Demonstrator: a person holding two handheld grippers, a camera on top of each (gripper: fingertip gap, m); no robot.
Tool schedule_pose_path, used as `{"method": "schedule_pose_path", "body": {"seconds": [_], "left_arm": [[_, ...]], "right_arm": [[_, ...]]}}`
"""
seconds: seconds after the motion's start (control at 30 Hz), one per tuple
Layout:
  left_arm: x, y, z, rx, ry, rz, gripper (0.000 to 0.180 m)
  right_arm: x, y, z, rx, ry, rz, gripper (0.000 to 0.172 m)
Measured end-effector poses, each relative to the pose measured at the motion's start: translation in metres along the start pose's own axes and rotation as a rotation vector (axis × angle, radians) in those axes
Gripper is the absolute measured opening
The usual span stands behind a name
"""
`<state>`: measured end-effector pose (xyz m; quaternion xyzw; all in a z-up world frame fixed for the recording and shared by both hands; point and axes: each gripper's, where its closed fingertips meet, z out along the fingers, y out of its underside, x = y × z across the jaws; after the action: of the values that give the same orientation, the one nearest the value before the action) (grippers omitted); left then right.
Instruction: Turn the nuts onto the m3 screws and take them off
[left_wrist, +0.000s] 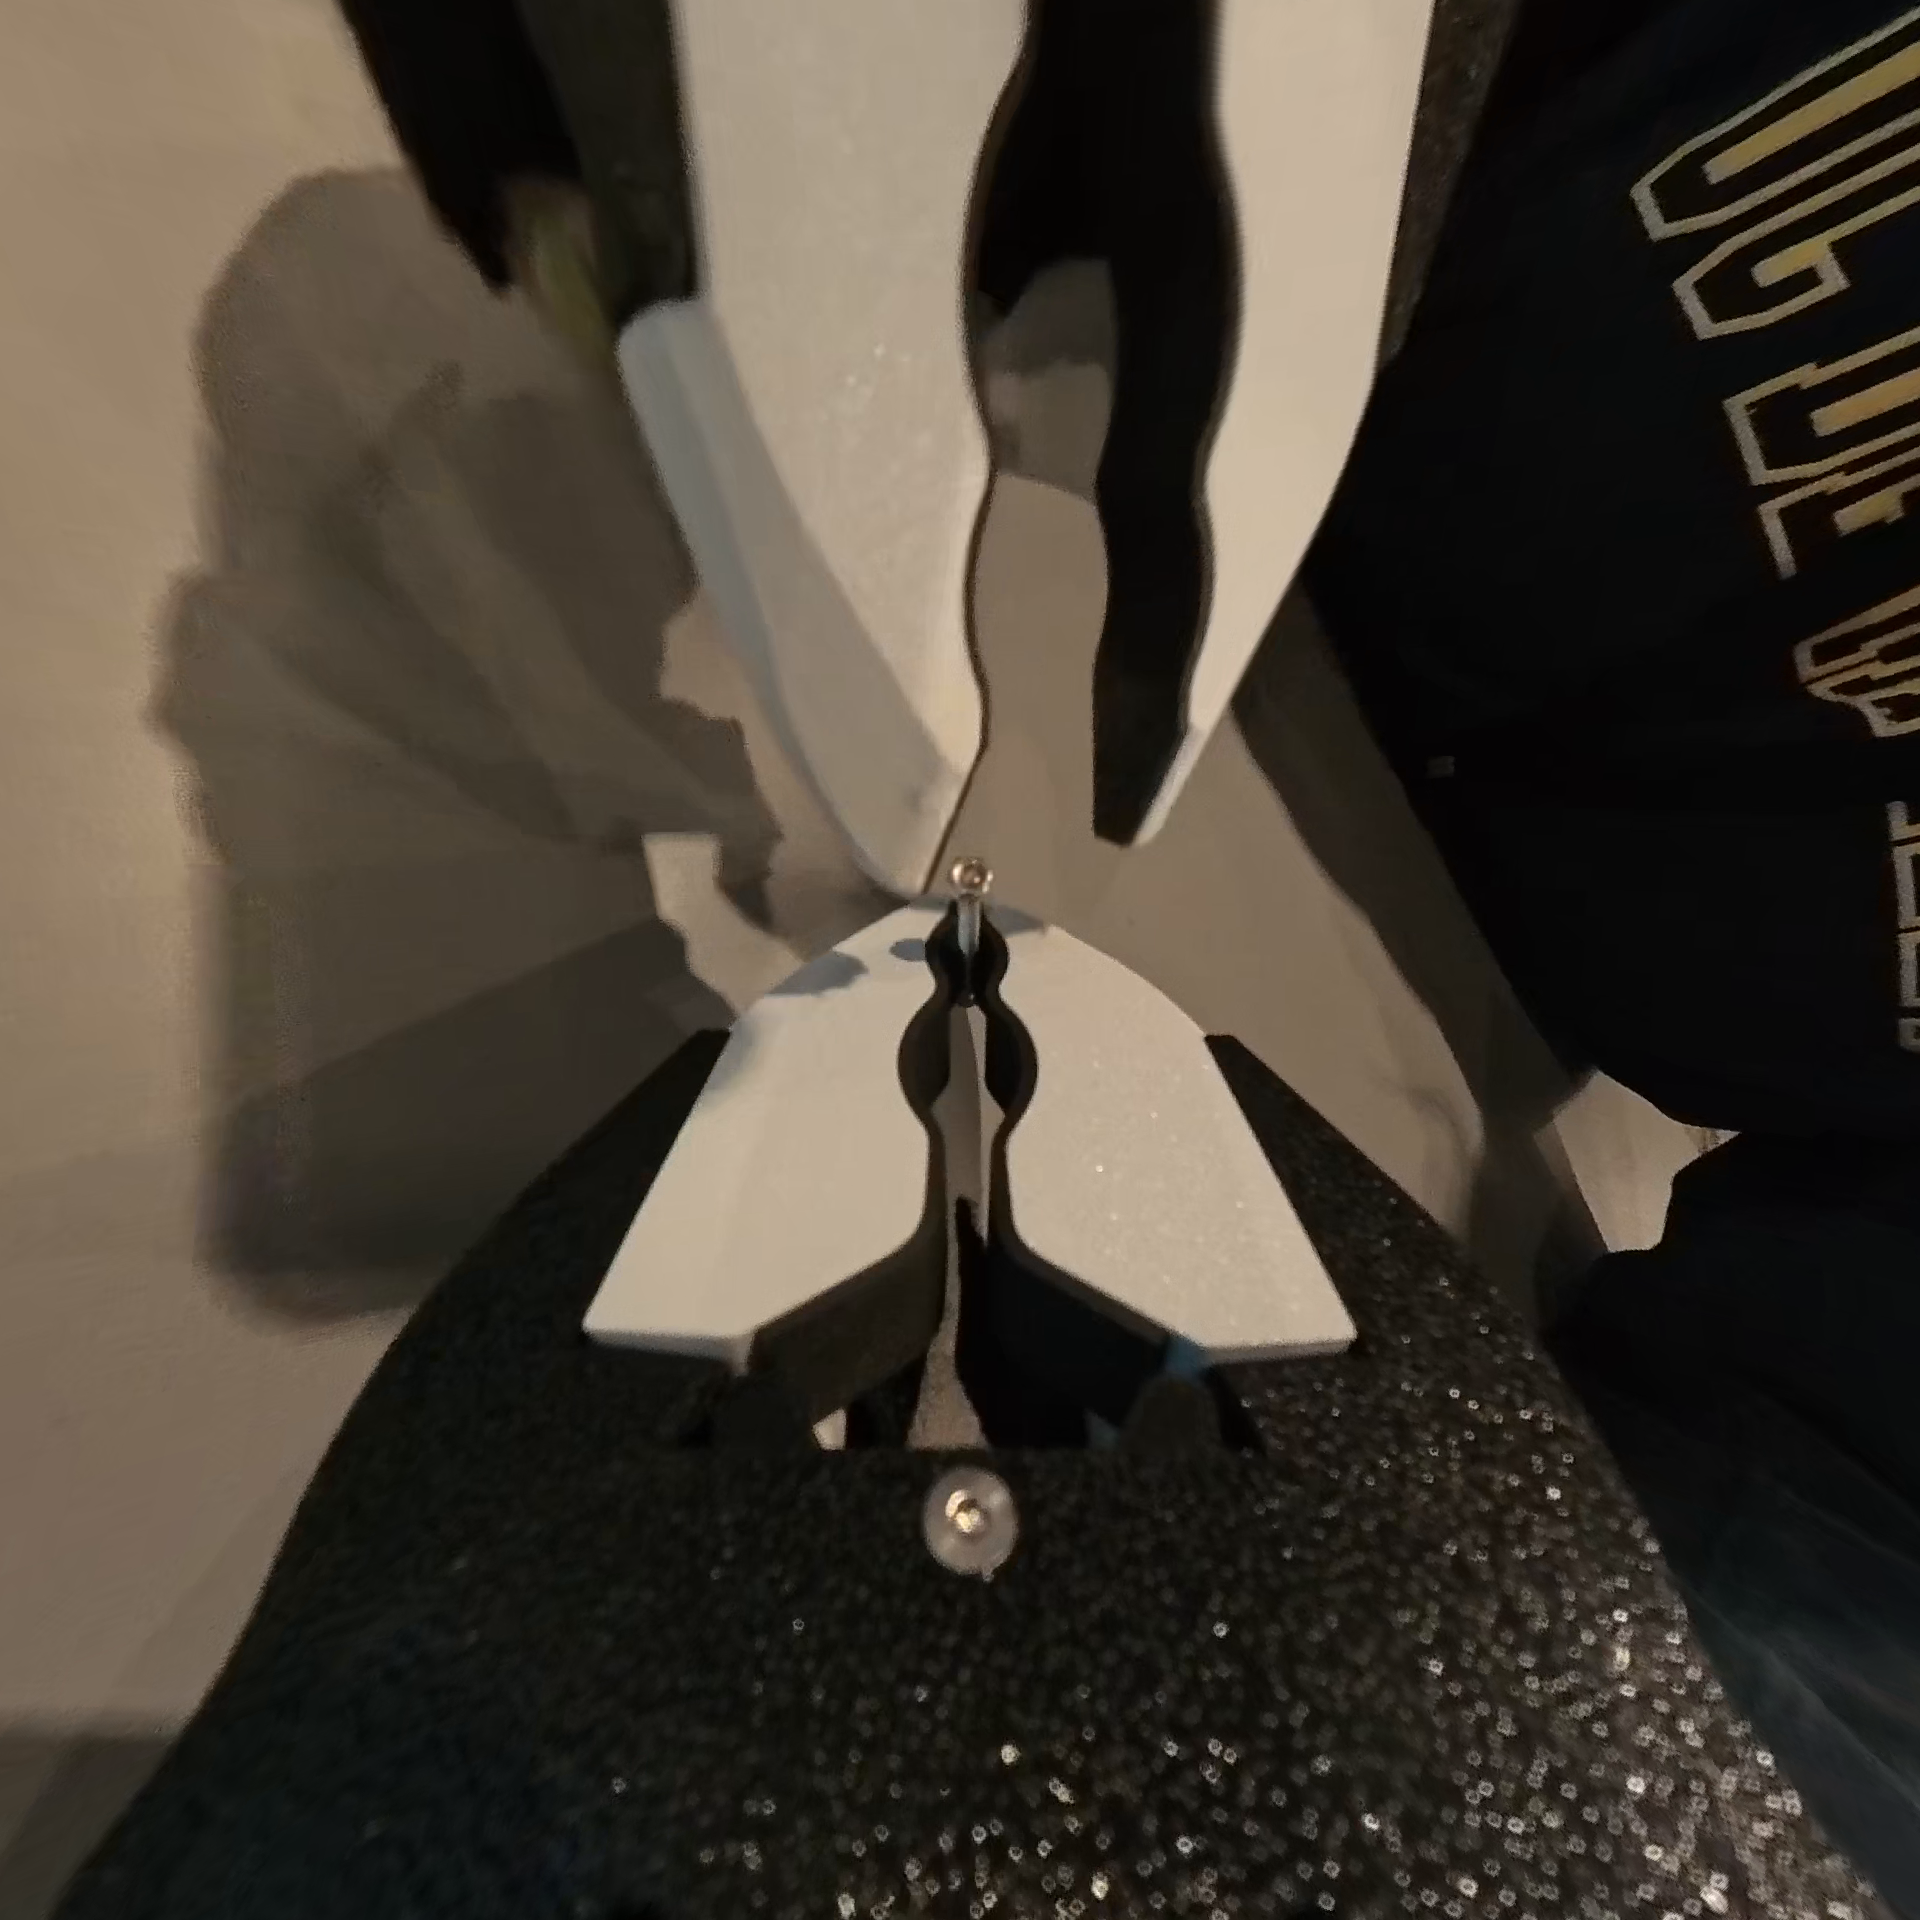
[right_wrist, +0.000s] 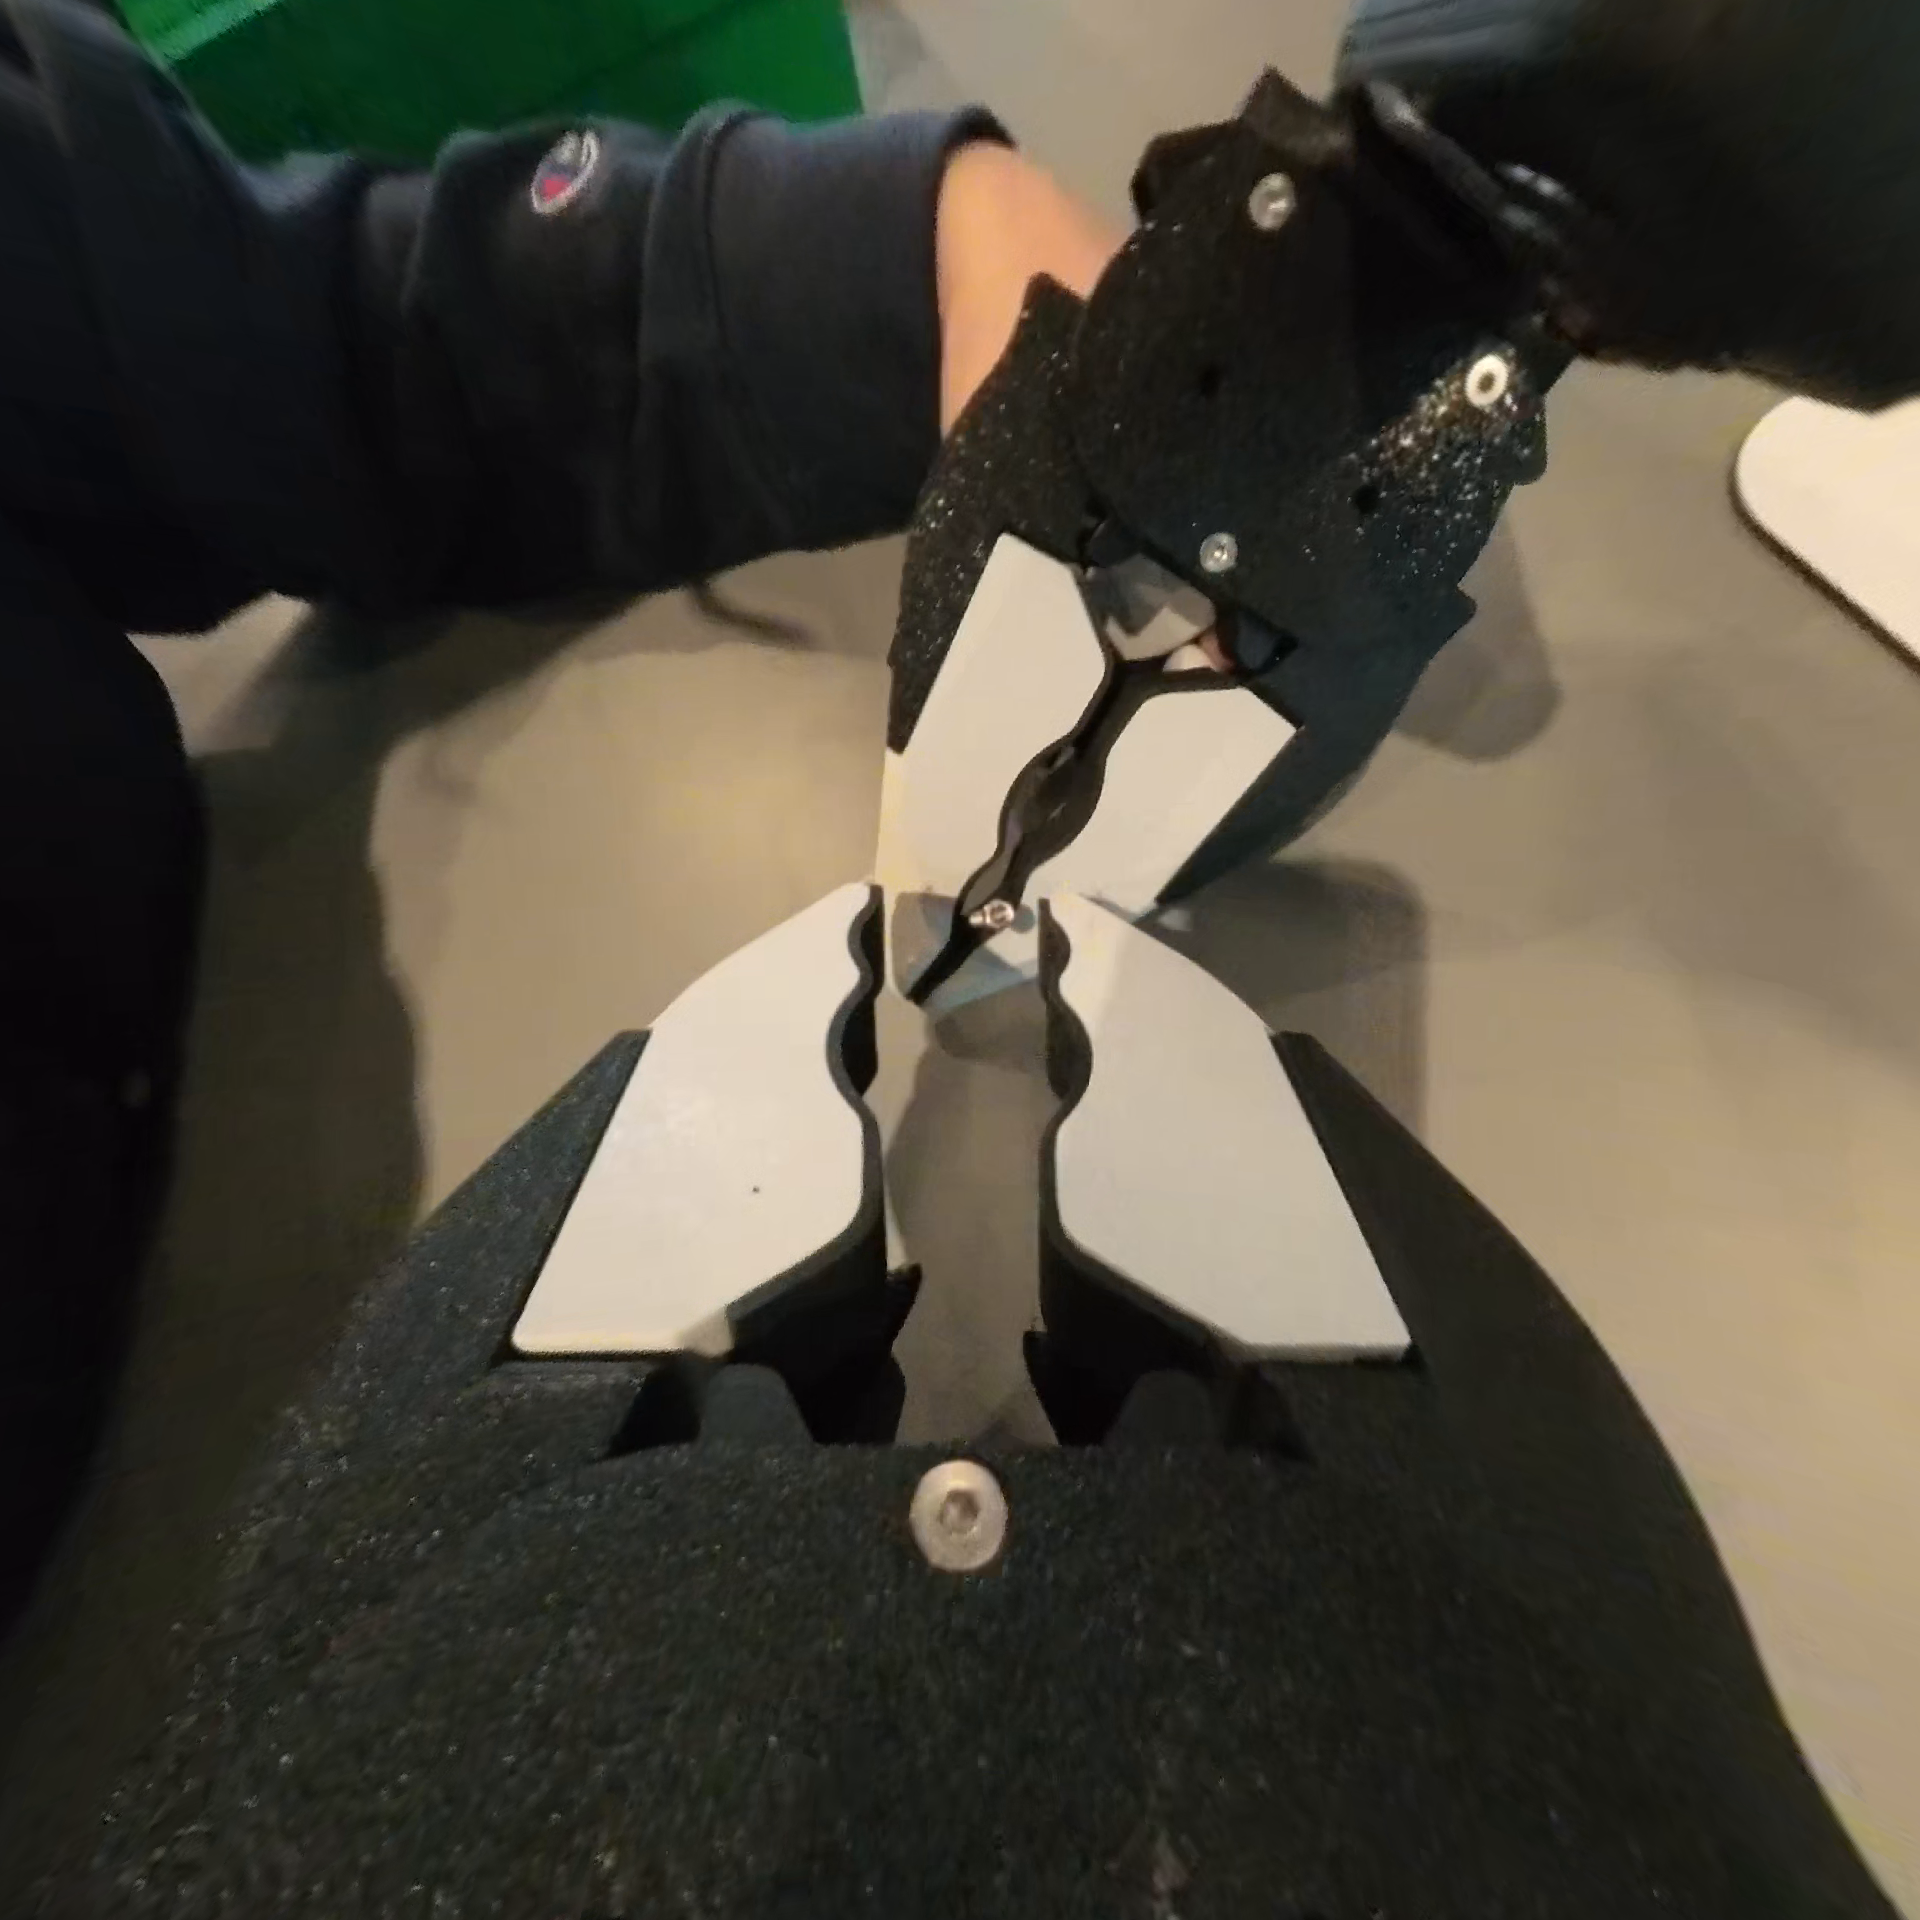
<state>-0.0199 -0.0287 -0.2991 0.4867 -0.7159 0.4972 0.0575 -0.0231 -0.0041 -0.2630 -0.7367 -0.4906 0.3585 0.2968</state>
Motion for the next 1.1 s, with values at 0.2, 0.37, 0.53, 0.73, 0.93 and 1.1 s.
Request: {"method": "schedule_pose_path", "body": {"seconds": [0.2, 0.37, 0.53, 0.73, 0.93, 1.1], "left_arm": [[0.001, 0.0, 0.0, 0.001, 0.006, 0.006, 0.0], [-0.001, -0.005, -0.001, 0.045, 0.006, -0.028, 0.002], [0.003, -0.012, -0.006, 0.164, -0.07, -0.019, 0.034], [-0.009, -0.02, -0.013, 0.287, -0.439, 0.041, 0.068], [-0.011, -0.028, -0.013, 0.343, -0.753, 0.062, 0.051], [-0.006, -0.037, -0.01, 0.362, -0.892, 0.086, 0.034]], "right_arm": [[0.003, 0.006, 0.01, 0.025, -0.025, 0.072, 0.006], [0.004, 0.005, 0.005, 0.093, 0.006, 0.042, 0.005], [0.002, 0.0, -0.01, 0.179, 0.111, -0.061, 0.005], [0.003, -0.003, -0.023, 0.253, 0.197, -0.13, 0.005], [0.007, 0.001, -0.02, 0.128, 0.274, -0.167, 0.005], [0.0, 0.002, -0.015, 0.072, 0.276, -0.184, 0.005]]}}
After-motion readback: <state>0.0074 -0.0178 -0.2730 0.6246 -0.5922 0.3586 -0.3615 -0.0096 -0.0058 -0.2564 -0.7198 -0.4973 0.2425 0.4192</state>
